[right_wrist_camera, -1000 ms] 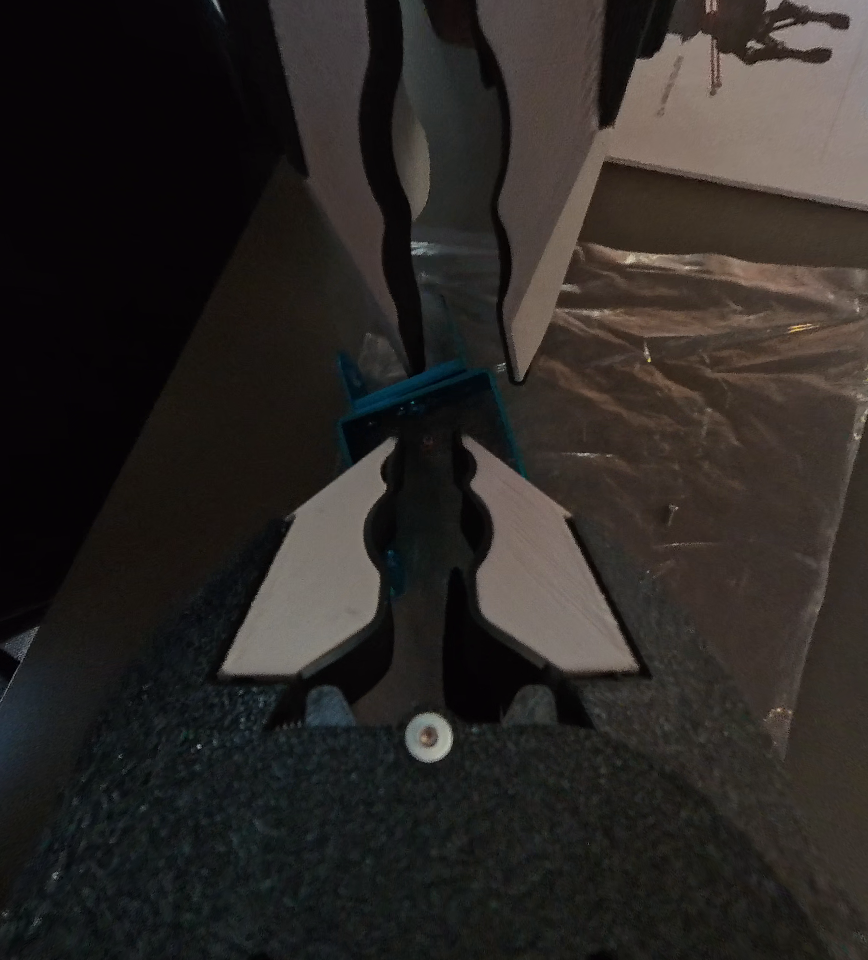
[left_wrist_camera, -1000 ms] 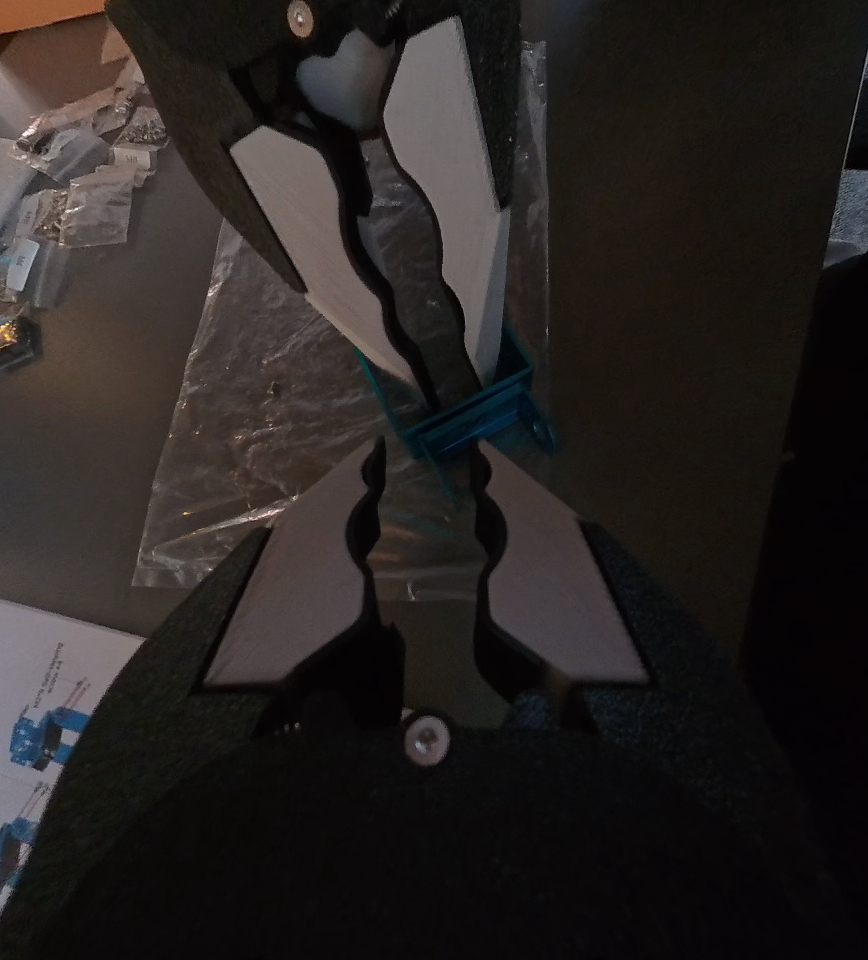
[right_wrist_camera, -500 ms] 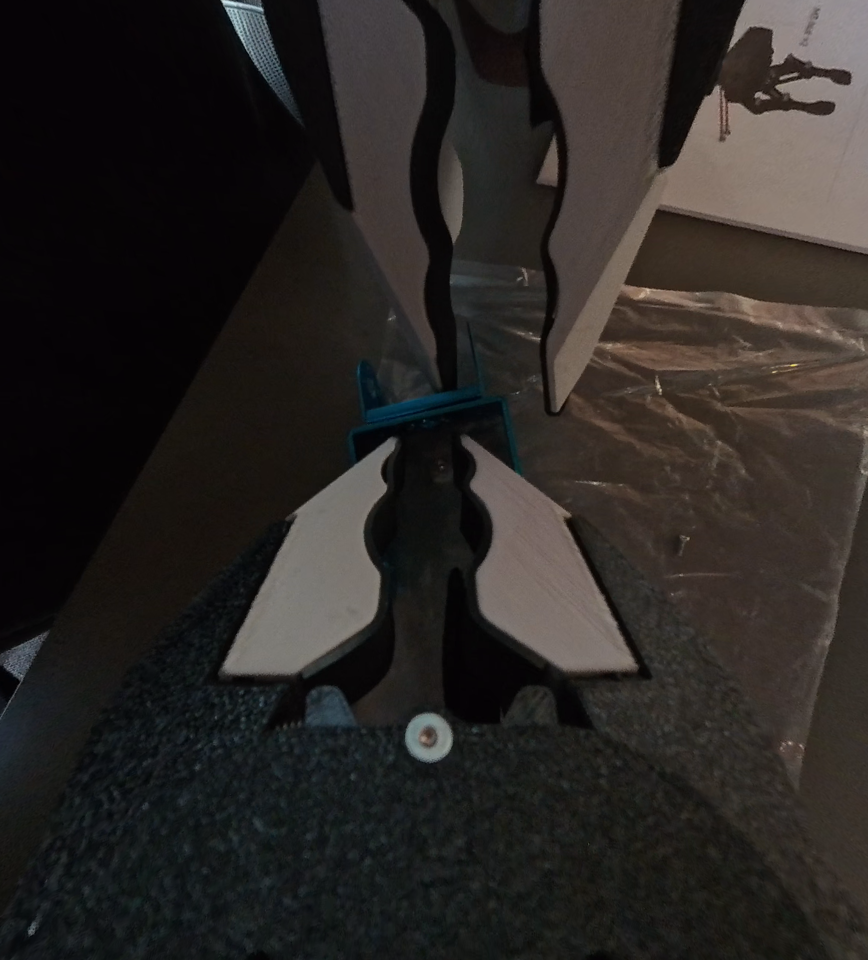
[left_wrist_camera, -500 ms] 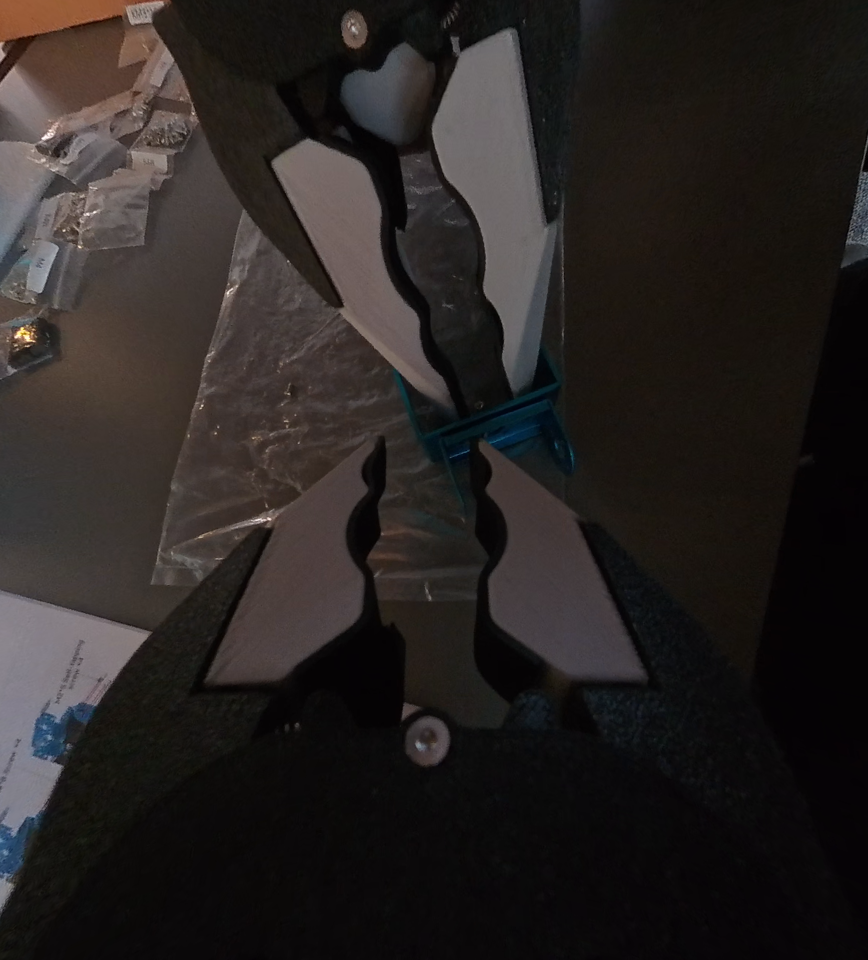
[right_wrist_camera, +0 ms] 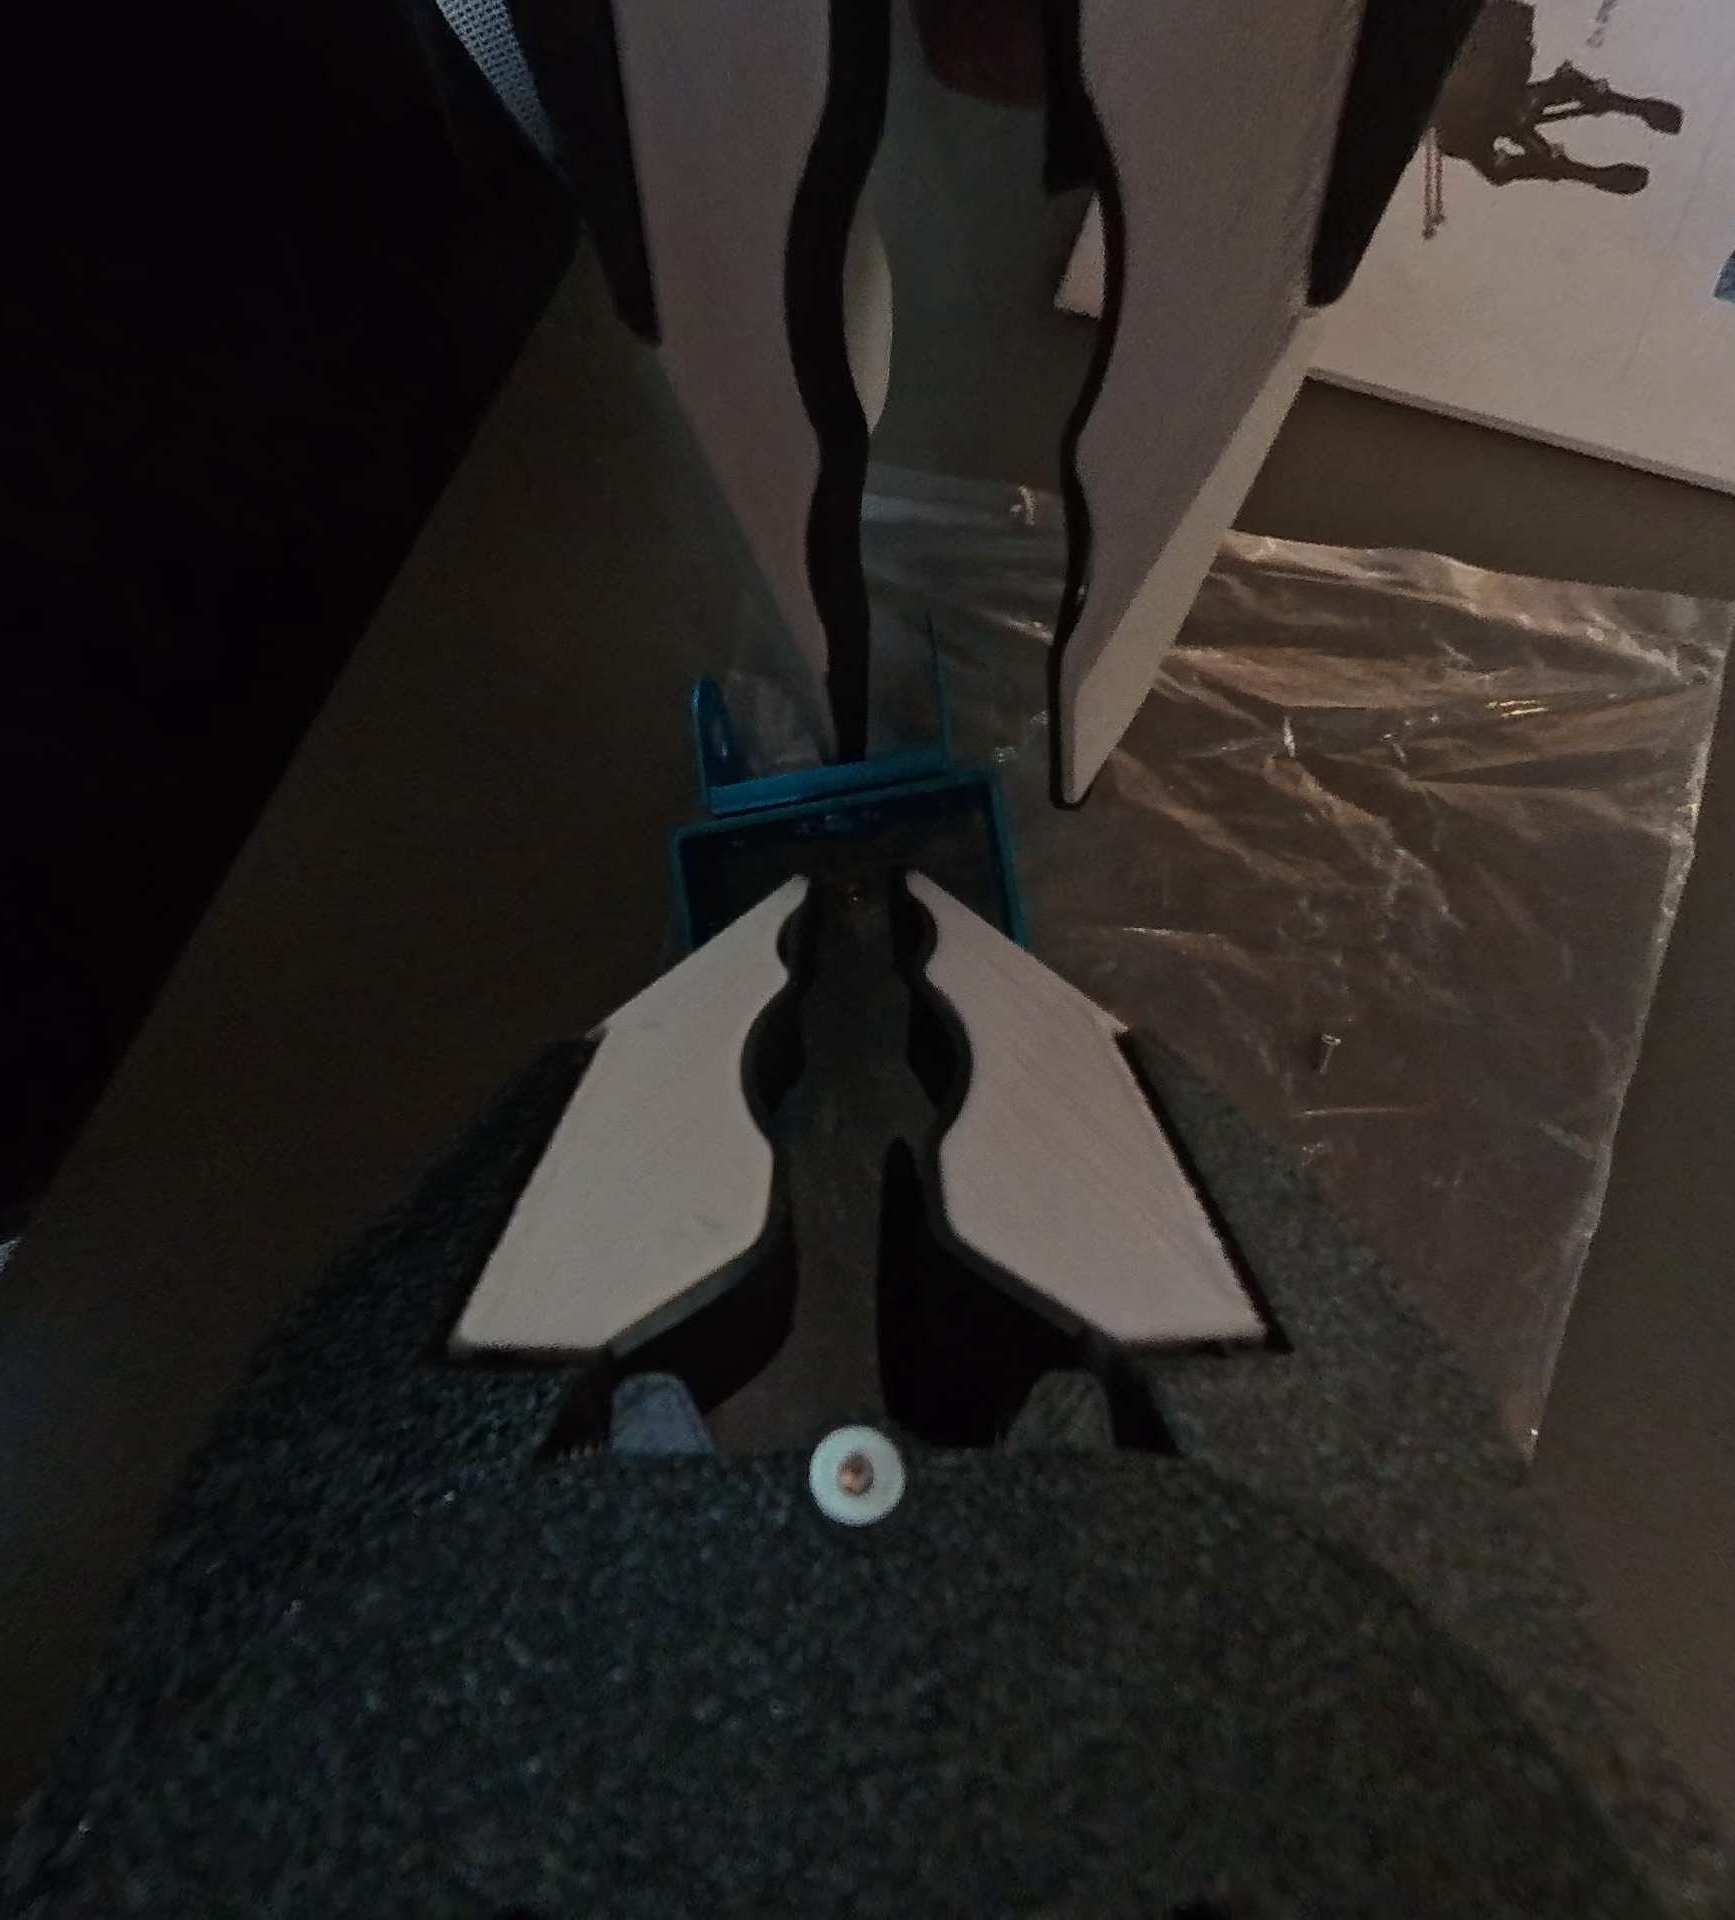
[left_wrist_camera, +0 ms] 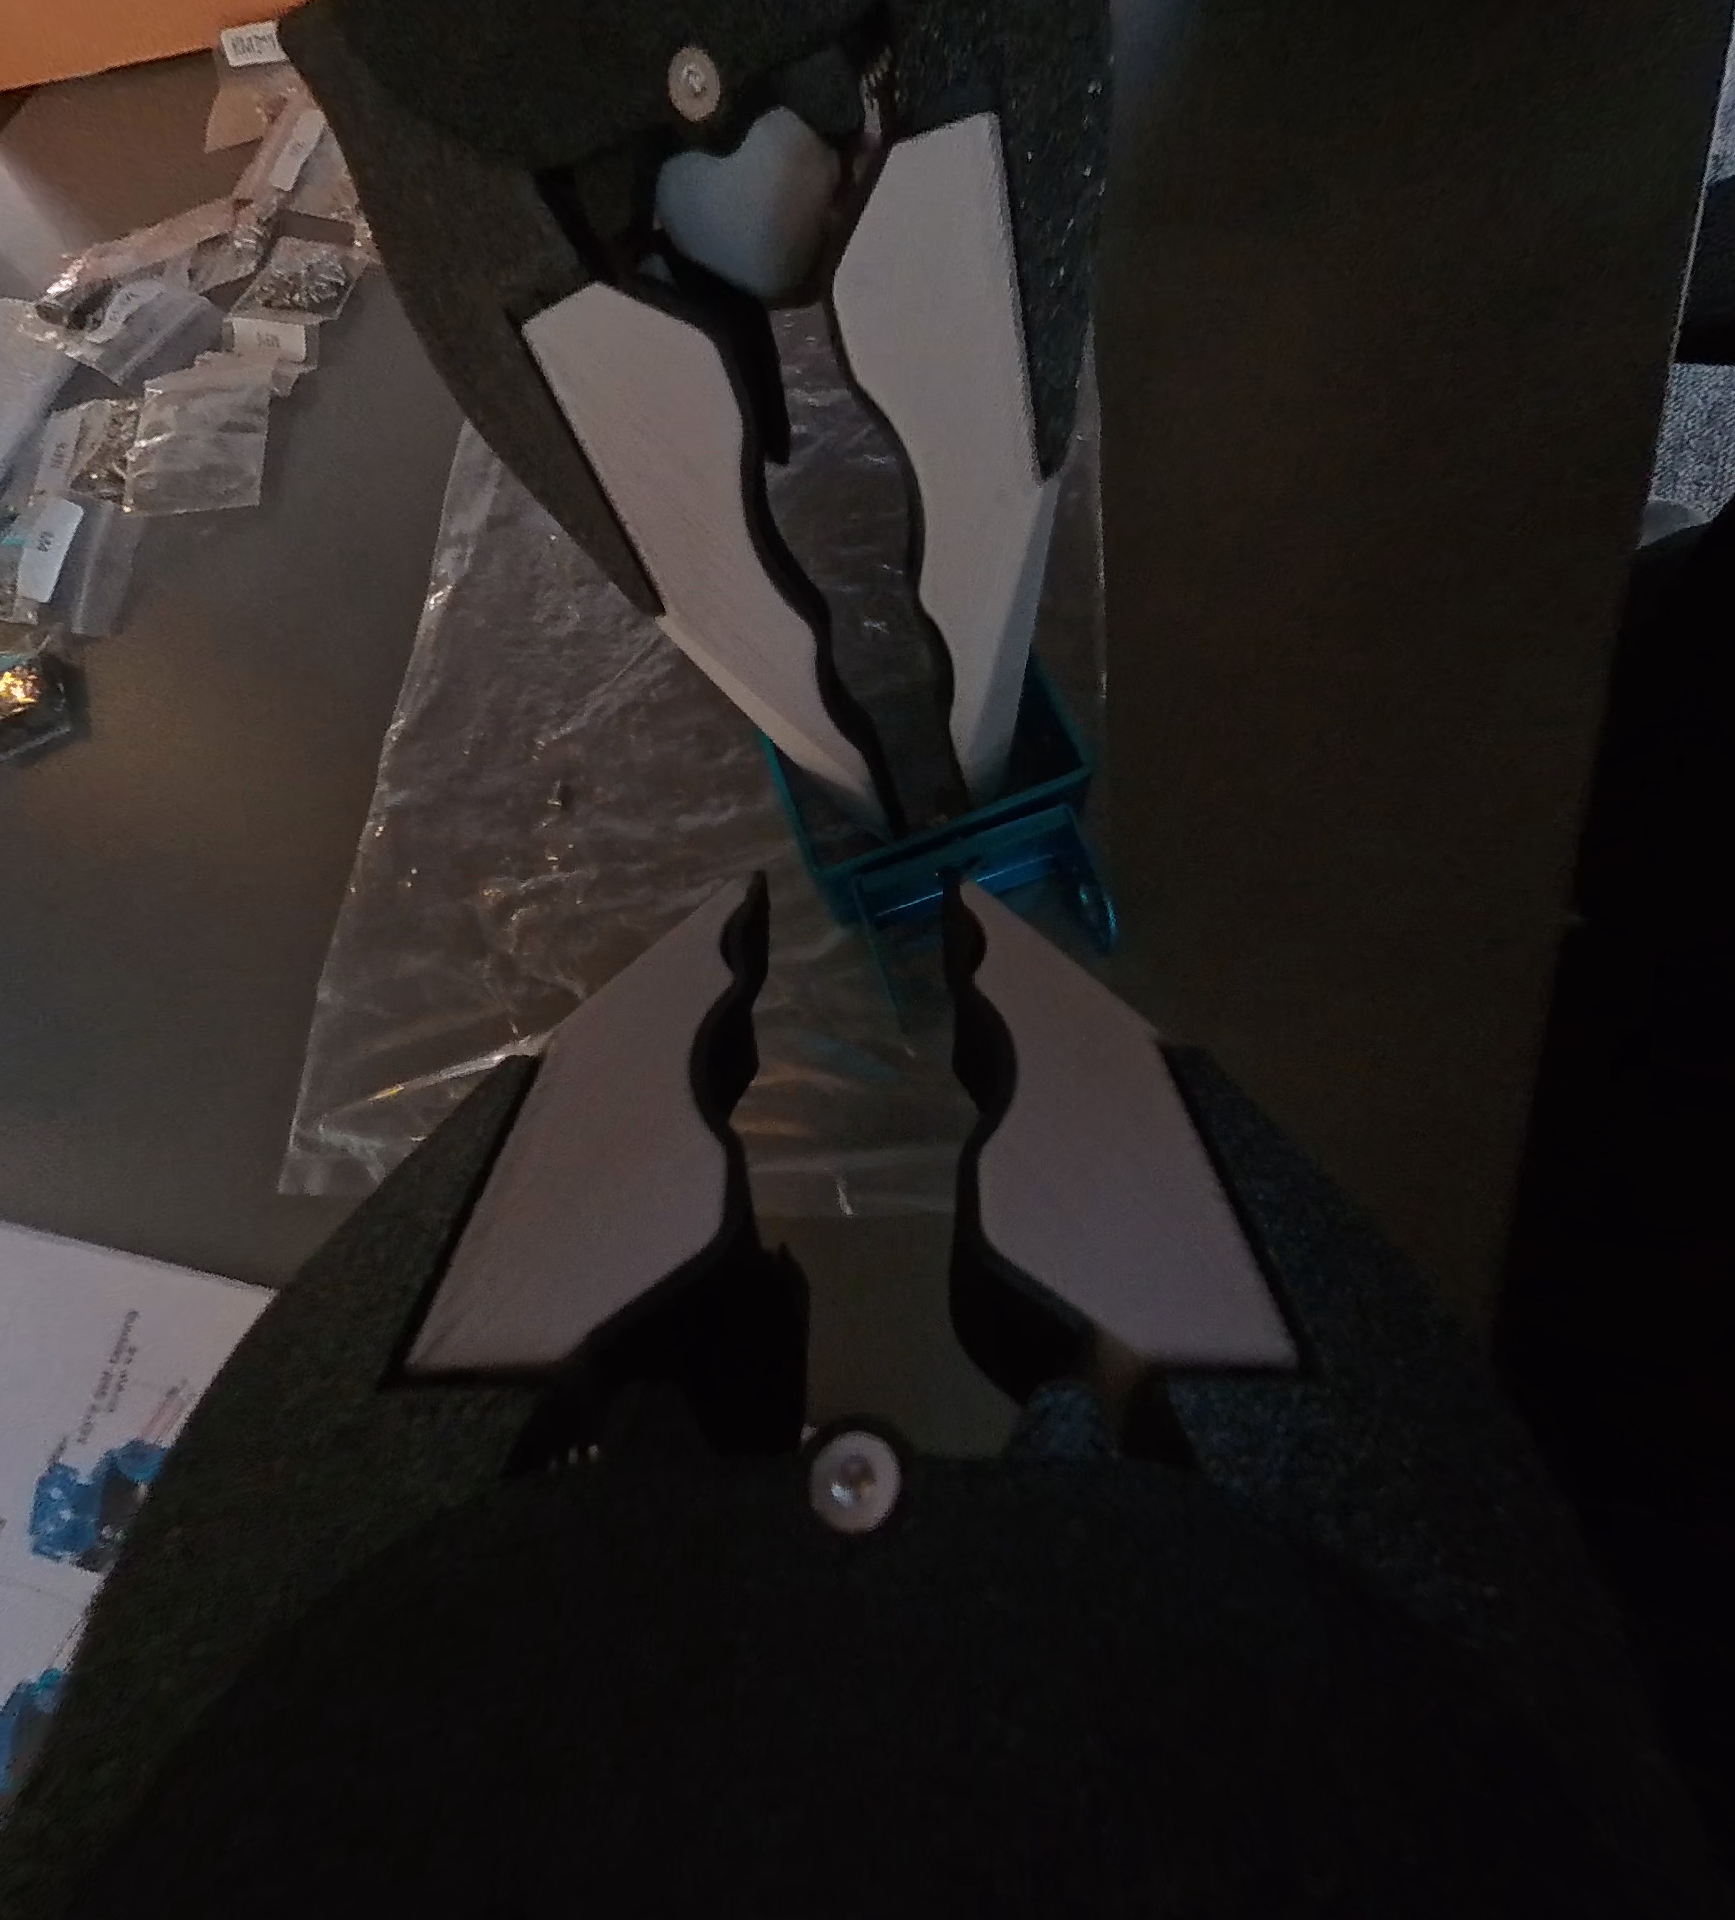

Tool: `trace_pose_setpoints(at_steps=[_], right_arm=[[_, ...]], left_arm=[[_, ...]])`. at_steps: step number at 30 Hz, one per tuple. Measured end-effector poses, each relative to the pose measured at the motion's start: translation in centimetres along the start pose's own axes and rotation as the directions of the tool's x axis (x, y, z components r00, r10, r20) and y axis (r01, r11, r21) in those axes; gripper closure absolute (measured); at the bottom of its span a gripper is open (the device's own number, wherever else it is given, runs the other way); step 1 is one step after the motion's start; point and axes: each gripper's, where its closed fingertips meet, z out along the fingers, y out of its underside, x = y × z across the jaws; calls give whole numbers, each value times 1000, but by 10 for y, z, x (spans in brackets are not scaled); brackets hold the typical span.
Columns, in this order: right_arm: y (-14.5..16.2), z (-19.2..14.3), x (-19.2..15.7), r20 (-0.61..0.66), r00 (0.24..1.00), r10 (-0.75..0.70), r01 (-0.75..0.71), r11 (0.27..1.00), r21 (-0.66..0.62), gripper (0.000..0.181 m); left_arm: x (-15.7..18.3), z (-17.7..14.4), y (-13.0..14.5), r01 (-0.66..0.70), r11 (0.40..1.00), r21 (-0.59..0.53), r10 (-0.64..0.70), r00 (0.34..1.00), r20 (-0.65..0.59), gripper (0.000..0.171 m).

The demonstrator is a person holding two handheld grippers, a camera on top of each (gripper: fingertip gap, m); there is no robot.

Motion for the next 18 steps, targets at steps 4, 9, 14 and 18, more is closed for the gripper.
trace_pose_setpoints(at_steps=[4, 9, 14, 18], right_arm=[[2, -1, 0, -22, 1000, -18, 17, 1000, -17, 171], [1, 0, 0, -26, 999, -20, 20, 1000, -15, 171], [0, 0, -1, -23, 999, -24, 24, 1000, -11, 177], [0, 1, -2, -33, 998, -47, 47, 999, -11, 179]], left_arm=[[-1, 0, 2, -10, 1000, -11, 10, 1000, 4, 139], [-2, -1, 1, 1, 1000, -3, -1, 1000, 8, 140], [-1, 0, -1, 3, 1000, -1, -3, 1000, 6, 140], [-1, -1, 0, 3, 1000, -8, -3, 1000, 13, 139]])
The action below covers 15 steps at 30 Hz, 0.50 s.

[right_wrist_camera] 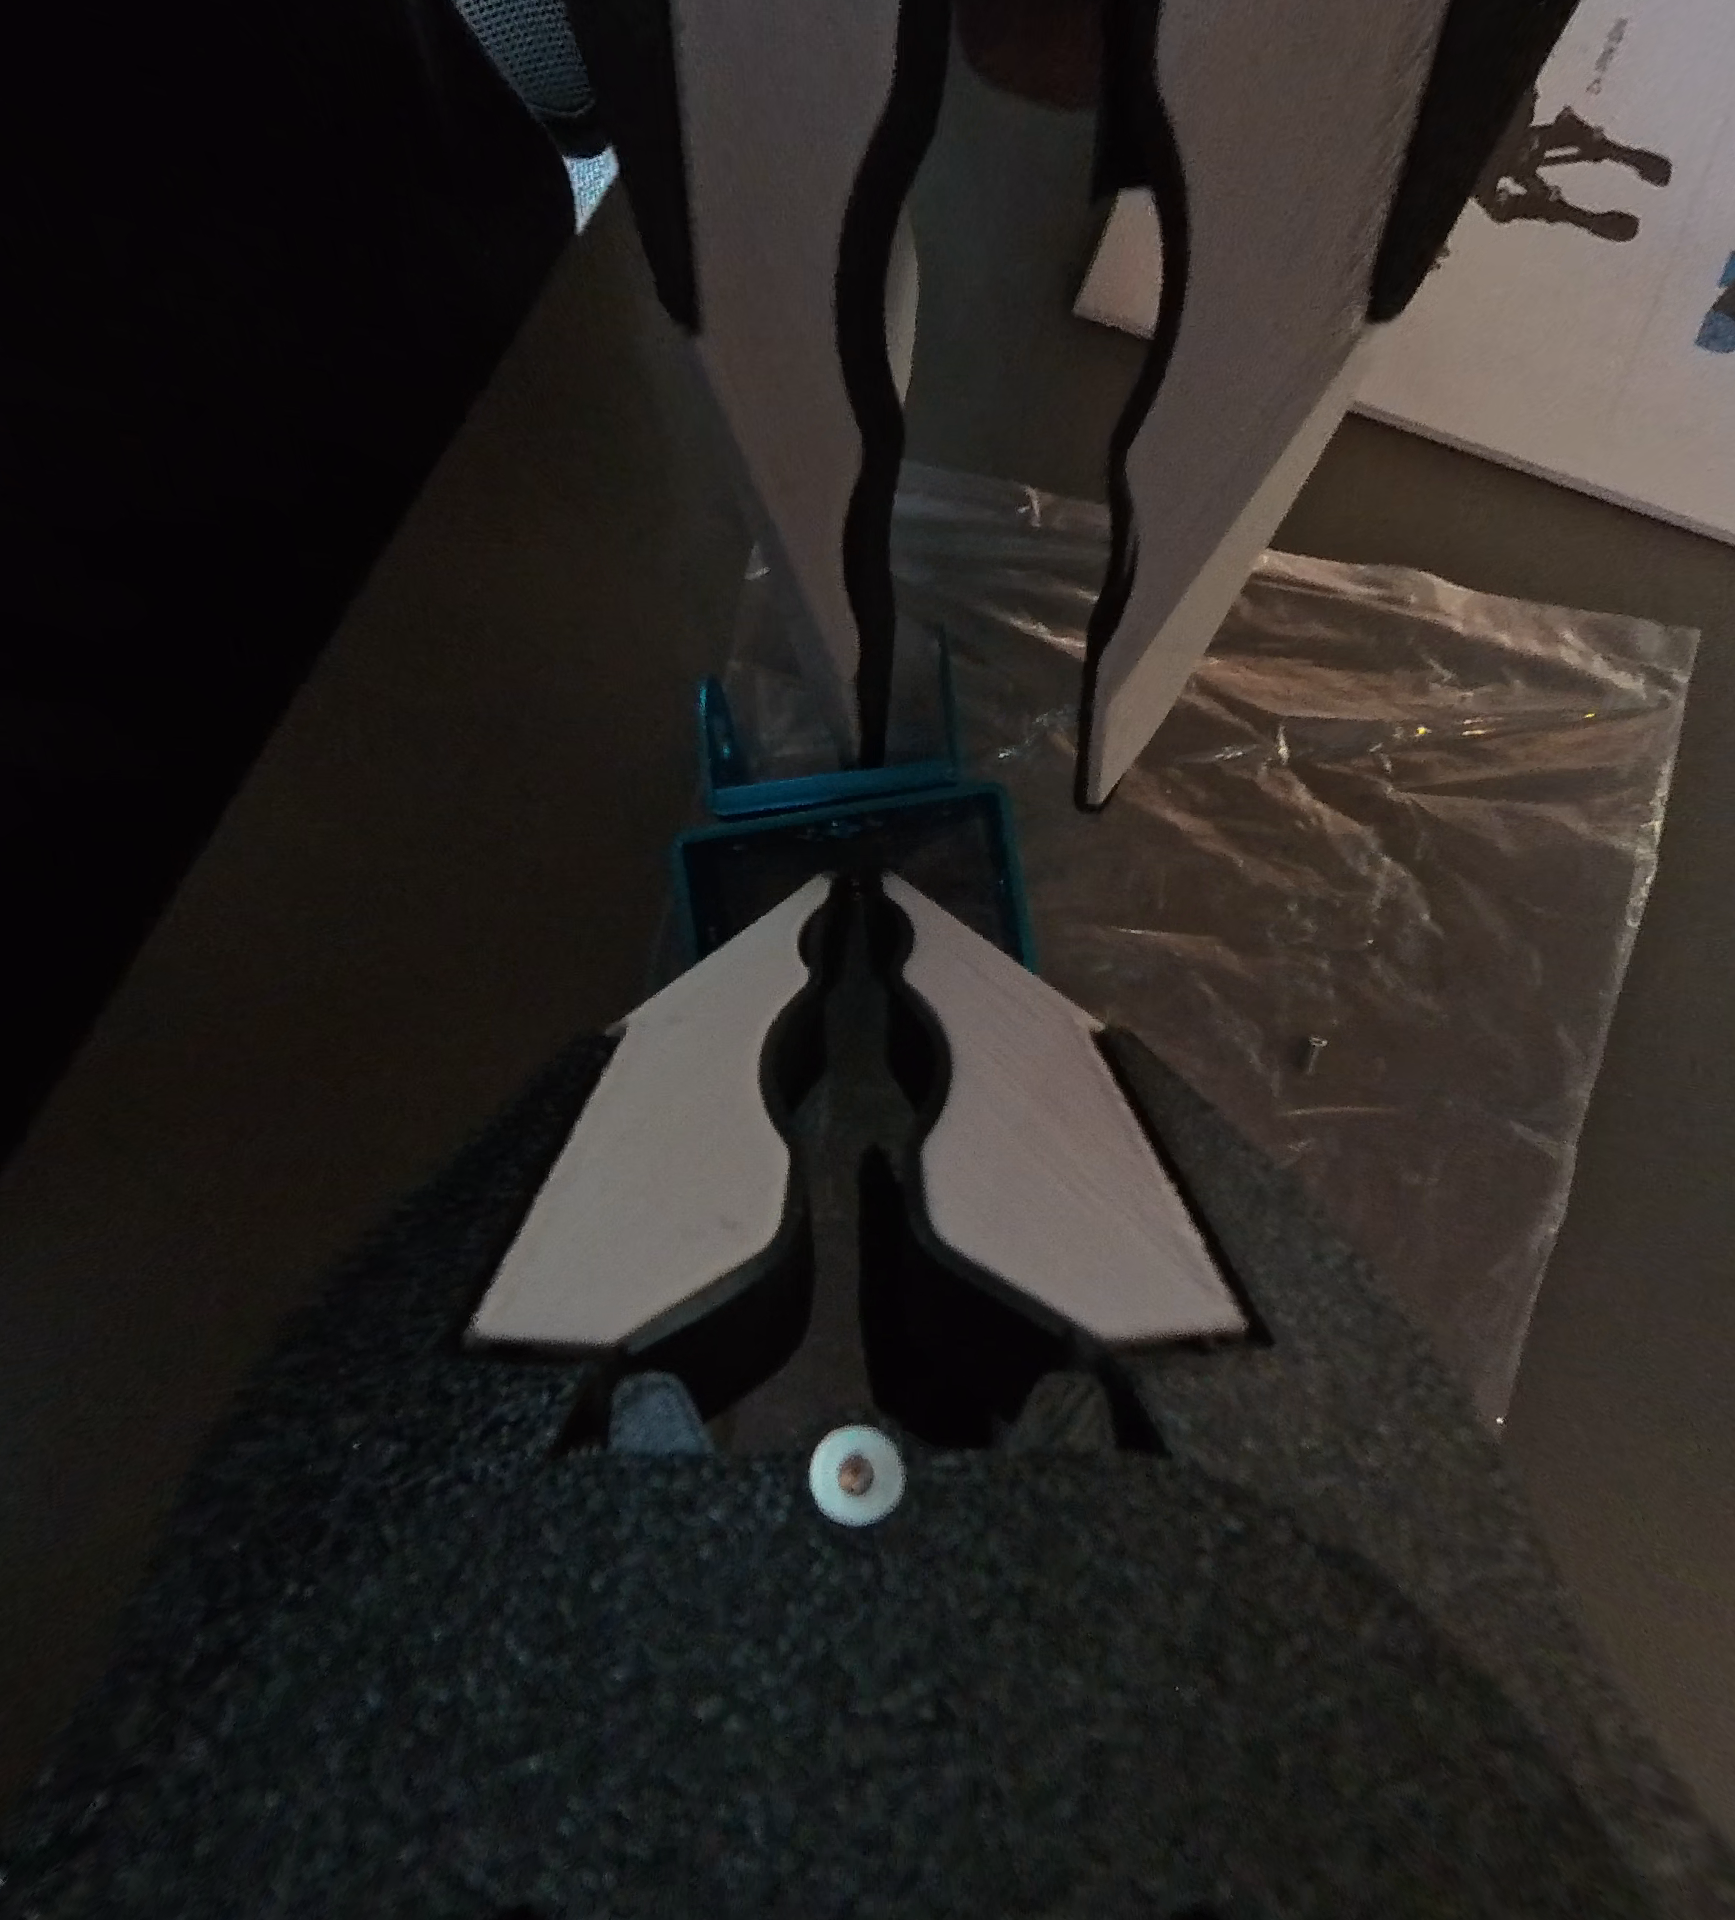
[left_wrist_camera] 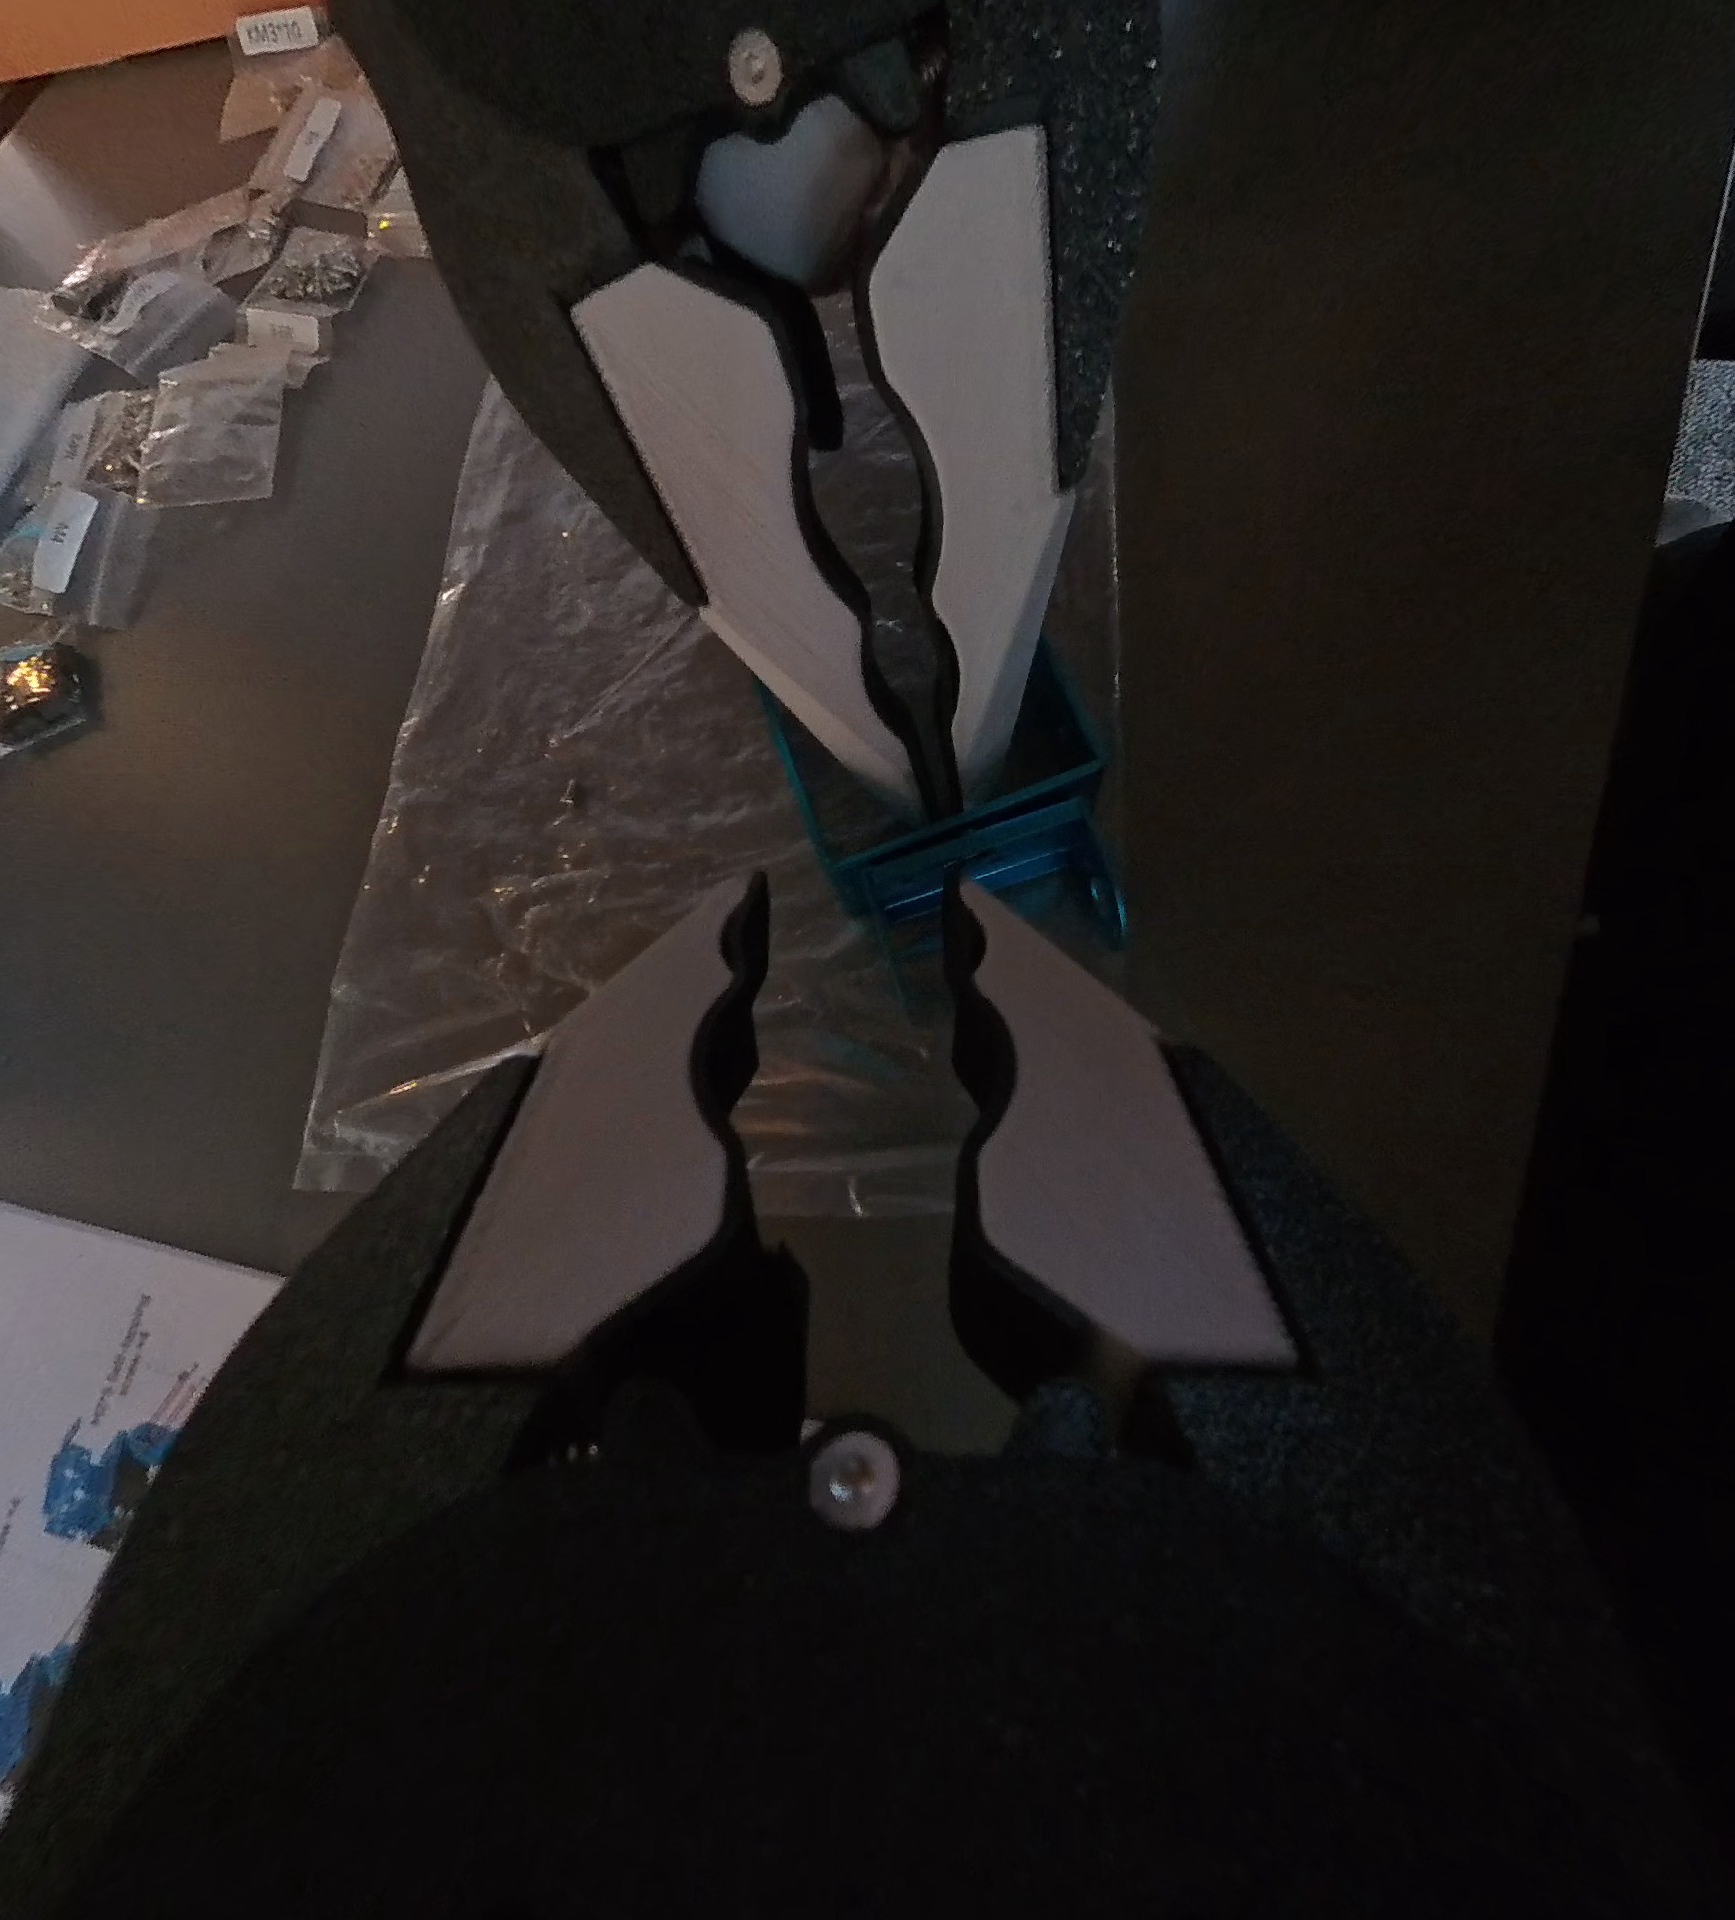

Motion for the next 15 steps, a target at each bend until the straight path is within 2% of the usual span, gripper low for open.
trace_pose_setpoints(at_steps=[7, 15], right_arm=[[-4, -11, 3, -8, 1000, 20, -19, 998, 68, 181], [-2, -10, 3, 0, 999, 32, -32, 995, 93, 179]], left_arm=[[0, -8, 4, 25, 1000, -6, -24, 999, 38, 139], [2, -1, 4, 31, 1000, -1, -31, 999, 45, 139]])
